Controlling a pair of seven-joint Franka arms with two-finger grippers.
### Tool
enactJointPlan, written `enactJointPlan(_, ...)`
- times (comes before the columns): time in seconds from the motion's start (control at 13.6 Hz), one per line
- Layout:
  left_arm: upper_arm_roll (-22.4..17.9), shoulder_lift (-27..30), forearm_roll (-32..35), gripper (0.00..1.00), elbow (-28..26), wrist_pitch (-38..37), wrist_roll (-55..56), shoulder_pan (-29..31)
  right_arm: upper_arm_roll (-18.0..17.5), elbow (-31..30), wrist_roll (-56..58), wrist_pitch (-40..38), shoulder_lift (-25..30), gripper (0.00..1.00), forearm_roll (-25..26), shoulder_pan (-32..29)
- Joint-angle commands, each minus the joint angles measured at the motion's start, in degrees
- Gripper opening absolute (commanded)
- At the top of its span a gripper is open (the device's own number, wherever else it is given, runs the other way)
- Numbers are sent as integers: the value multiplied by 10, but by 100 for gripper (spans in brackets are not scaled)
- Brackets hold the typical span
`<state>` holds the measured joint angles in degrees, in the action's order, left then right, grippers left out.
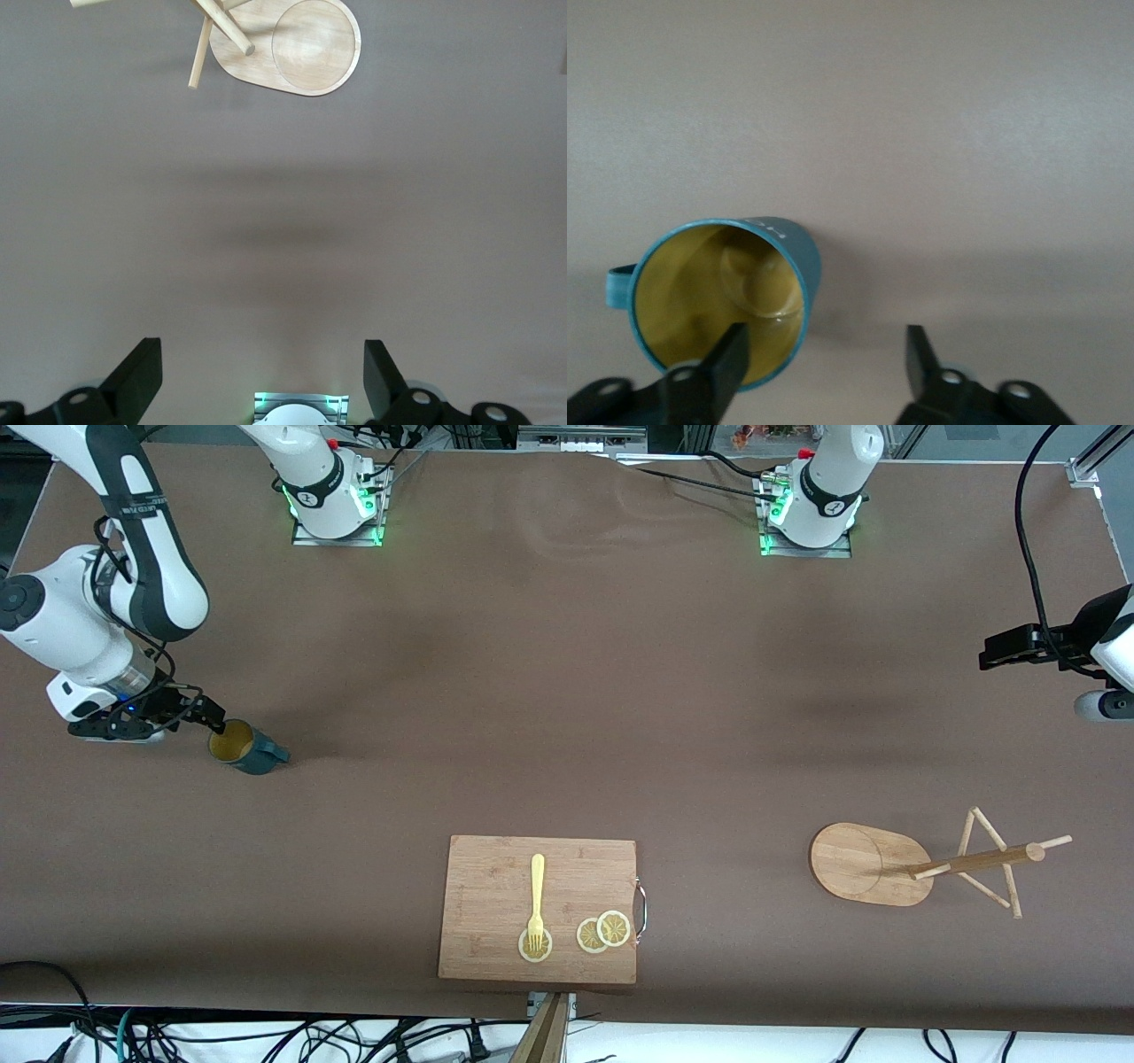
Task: Pass cup and hang on rack
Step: 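Reach the right gripper down to the teal mug and grasp it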
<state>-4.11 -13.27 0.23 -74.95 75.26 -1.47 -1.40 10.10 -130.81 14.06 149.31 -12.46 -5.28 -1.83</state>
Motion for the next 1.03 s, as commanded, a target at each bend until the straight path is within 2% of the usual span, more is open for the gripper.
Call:
enactJointPlan(0.0,4,-7,-9,100,17,-5,1,5,-3,7,12,29,-18,37,-11,3)
enactJointPlan(0.15,4,-7,-9,100,17,-5,1,5,-14,7,13,49,-36,20,-12,3)
enactJointPlan(0.22,4,-7,-9,100,16,-5,1,5,-15,7,13,50,-36,7,-11,3)
enactJointPlan(0.29,4,-7,-9,100,17,-5,1,5,-16,7,13,50,-36,0,-11,3)
enactJointPlan(0.51,4,-7,-13,100,17,-5,1,5,-24,11,18,48,-17,0,-11,4)
enactJointPlan(0.66,4,-7,-13,100,17,-5,1,5,-54,20,20,28,20,0,-11,4)
enactJointPlan(0.95,3,-7,-13,100,16,-5,-2,6,-139,95,6,-161,45,0,-11,5)
